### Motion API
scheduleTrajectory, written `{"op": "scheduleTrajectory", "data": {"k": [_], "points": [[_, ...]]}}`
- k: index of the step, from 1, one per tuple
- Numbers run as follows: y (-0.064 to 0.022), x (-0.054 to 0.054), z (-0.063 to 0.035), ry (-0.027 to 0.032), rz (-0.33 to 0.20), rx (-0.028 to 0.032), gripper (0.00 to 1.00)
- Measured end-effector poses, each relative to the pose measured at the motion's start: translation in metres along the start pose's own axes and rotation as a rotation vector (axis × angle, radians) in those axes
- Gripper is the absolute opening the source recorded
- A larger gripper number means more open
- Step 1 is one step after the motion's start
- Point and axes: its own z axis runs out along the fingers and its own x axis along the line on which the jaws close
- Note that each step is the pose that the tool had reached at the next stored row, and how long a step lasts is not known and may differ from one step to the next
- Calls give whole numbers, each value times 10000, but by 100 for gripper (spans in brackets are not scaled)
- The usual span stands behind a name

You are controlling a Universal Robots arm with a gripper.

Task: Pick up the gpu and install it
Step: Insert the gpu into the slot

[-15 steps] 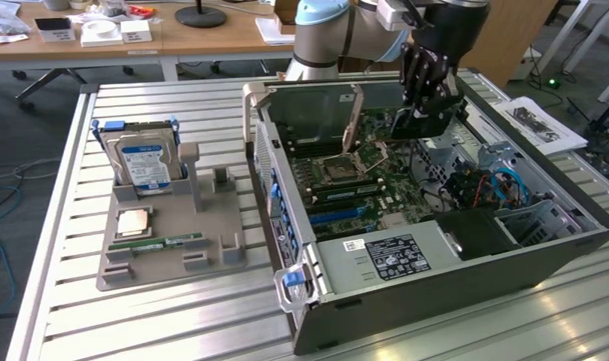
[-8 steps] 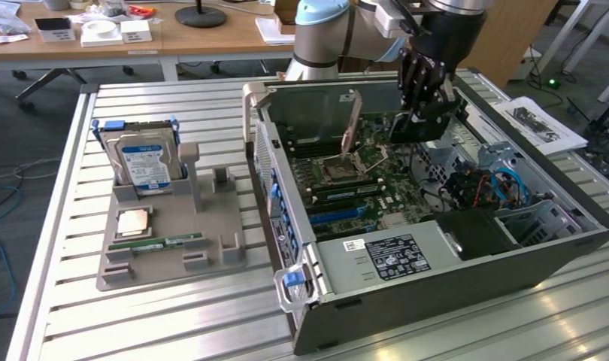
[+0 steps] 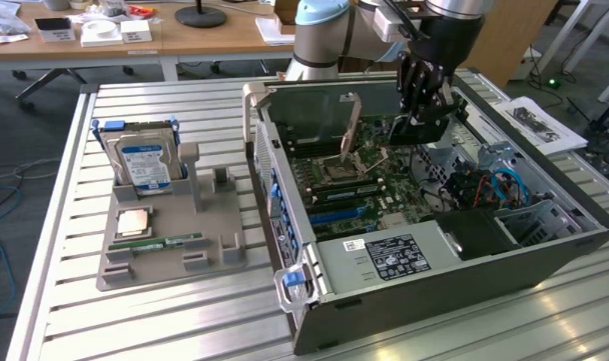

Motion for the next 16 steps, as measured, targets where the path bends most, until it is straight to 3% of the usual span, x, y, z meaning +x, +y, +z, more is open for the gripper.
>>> {"op": "scheduleTrajectory", "data": {"k": [11,16], "points": [[0,0,1,0,0,0,27],[4,3,75,-1,0,3,27]]}}
